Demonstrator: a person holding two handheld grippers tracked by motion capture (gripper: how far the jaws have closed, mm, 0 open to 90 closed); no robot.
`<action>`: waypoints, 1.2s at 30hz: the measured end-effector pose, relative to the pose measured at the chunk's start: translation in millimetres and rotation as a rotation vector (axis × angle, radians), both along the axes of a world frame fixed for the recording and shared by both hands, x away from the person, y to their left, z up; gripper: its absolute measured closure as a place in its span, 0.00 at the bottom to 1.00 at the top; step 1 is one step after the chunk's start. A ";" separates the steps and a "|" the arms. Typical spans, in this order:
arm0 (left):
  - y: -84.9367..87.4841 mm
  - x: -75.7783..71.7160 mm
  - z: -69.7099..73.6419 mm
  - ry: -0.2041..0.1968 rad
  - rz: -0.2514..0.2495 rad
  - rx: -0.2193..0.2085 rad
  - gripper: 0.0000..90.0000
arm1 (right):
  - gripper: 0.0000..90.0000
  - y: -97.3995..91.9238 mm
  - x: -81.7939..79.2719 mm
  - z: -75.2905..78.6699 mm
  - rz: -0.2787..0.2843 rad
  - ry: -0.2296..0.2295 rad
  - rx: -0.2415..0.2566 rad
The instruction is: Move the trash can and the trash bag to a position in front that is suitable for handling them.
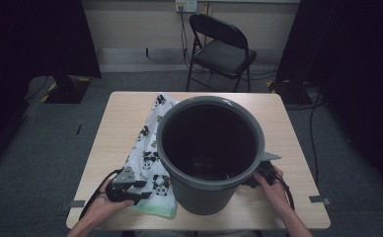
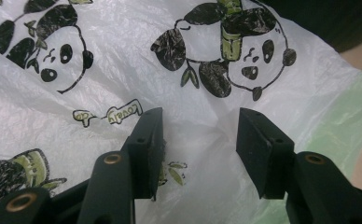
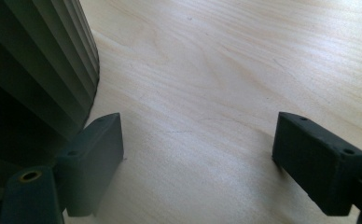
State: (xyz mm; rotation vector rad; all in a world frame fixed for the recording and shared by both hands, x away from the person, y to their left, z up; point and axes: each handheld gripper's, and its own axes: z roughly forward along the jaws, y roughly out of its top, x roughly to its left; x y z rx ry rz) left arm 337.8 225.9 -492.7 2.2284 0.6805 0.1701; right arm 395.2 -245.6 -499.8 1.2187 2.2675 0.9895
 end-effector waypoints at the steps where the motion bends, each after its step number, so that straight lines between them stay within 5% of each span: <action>1: 0.8 -6.7 1.1 0.031 -0.013 -0.008 0.55 | 0.17 0.0 0.1 0.0 0.000 0.000 0.000; 8: -3.3 -36.0 7.0 0.097 -0.084 -0.005 0.52 | 0.17 0.0 0.1 0.0 0.000 0.000 0.000; 10: -2.8 -38.4 9.4 0.081 -0.090 -0.024 0.51 | 0.17 0.0 0.1 0.0 0.000 0.000 0.000; 13: 5.0 -35.5 29.7 0.032 -0.067 -0.140 0.50 | 0.17 0.1 0.2 0.0 0.000 0.000 0.000; 16: 7.2 -28.4 38.7 -0.012 -0.053 -0.159 0.52 | 0.17 0.3 0.3 0.0 -0.001 0.000 0.000; 17: 6.0 -15.8 43.1 -0.037 -0.031 -0.165 0.52 | 0.17 0.3 0.3 0.0 0.000 0.000 0.000; 20: 2.5 0.0 43.0 -0.056 -0.041 -0.108 0.54 | 0.17 0.3 0.3 0.0 0.000 0.000 -0.001; 21: -0.1 15.7 35.6 -0.042 -0.034 -0.093 0.54 | 0.17 0.3 0.3 0.0 0.000 0.000 -0.001; 23: -4.0 24.9 24.6 -0.047 -0.057 -0.052 0.55 | 0.17 0.3 0.3 0.0 0.000 0.000 -0.001; 30: -12.5 21.4 0.7 -0.047 -0.099 0.050 0.52 | 0.17 0.3 0.3 0.0 0.000 0.000 -0.001; 36: -7.6 17.6 -5.0 -0.065 -0.028 -0.007 0.50 | 0.17 0.3 0.3 0.0 0.000 0.000 -0.001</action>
